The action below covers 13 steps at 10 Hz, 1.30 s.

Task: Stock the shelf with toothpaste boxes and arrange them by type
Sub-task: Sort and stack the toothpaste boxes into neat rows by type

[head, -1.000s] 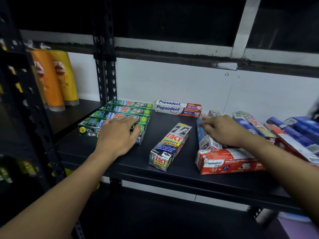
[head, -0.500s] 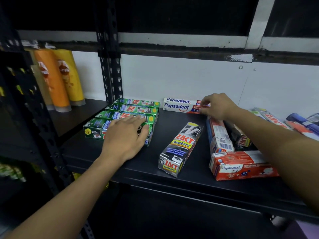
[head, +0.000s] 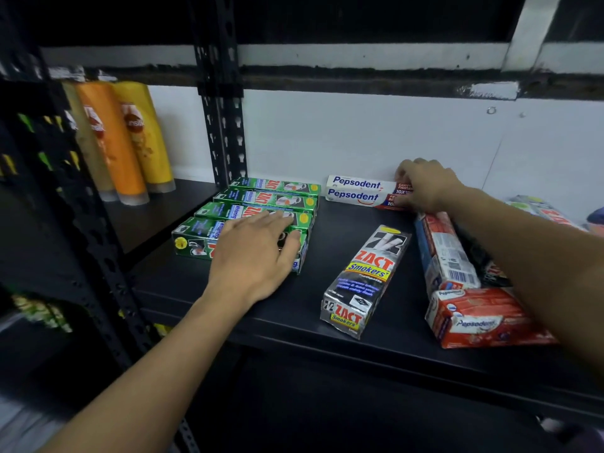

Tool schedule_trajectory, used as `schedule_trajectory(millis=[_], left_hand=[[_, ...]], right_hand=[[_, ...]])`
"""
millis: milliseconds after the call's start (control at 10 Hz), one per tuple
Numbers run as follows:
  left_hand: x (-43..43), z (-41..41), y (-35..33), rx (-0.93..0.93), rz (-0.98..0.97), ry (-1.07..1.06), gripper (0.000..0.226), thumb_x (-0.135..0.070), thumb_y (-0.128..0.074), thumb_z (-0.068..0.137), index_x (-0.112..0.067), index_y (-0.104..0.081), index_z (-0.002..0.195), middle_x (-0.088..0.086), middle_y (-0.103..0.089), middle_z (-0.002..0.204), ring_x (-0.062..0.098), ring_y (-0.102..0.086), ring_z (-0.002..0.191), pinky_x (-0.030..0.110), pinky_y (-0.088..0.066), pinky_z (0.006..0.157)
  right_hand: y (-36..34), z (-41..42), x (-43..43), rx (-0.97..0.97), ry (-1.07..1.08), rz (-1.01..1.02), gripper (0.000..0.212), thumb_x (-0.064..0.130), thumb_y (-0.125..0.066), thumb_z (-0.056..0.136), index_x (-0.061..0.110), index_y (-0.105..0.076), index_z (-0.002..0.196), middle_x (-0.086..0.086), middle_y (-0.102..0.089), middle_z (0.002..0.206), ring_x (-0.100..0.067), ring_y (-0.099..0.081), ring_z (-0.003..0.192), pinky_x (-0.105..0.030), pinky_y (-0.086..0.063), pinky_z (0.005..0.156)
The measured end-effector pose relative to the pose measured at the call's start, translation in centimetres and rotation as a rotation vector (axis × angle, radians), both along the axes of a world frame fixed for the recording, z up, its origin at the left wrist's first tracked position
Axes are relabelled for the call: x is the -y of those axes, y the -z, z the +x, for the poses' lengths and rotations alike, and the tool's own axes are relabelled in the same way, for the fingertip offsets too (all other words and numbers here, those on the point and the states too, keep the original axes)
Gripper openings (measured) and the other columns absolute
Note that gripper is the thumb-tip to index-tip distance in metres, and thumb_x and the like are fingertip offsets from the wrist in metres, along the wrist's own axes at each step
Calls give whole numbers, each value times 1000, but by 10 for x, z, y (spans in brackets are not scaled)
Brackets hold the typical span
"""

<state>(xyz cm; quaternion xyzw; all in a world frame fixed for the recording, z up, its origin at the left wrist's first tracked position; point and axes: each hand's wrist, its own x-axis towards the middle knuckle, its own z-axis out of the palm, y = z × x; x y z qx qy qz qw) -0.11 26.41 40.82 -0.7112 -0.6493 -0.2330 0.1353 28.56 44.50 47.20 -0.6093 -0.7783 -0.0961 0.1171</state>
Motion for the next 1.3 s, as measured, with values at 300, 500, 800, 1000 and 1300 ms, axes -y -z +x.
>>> schedule_trajectory(millis=[300, 500, 800, 1000, 1300], left_hand=[[2, 1, 0, -4, -12, -13, 60, -53, -21, 94, -29, -53, 140, -9, -51, 147, 12, -40, 140, 37, -25, 113], [1, 2, -1, -4, -15, -10, 61, -53, -20, 94, -30, -53, 140, -9, -51, 147, 11, -41, 140, 37, -25, 113], [2, 2, -1, 3, -8, -13, 59, -52, -22, 94, -30, -54, 139, -10, -51, 146, 10, -40, 140, 35, -25, 112], [3, 2, -2, 6, -4, -13, 59, -52, -22, 94, -30, -54, 139, -9, -52, 146, 11, -41, 139, 37, -26, 112], [2, 1, 0, 2, -13, -15, 48, -49, -30, 102, -31, -51, 141, -9, -48, 149, 10, -37, 142, 36, -22, 114]], right_hand=[[-13, 7, 3, -11, -76, -228, 38, 36, -57, 96, 15, -58, 128, -8, -61, 129, -27, -54, 114, -34, -41, 94], [-2, 2, 4, -41, -102, -45, 28, 34, -55, 96, 19, -66, 117, -5, -66, 122, -25, -57, 106, -32, -43, 85], [4, -14, 6, 150, -76, -167, 66, 39, -57, 96, 17, -31, 152, -13, -43, 148, -30, -41, 134, -32, -31, 106], [3, -7, 4, 76, -89, -212, 51, 38, -59, 95, 19, -43, 141, -11, -52, 141, -30, -49, 124, -35, -37, 101], [1, -4, 11, 69, -136, -260, 49, 41, -57, 95, 25, -46, 140, -9, -51, 142, -29, -48, 125, -34, -36, 101]])
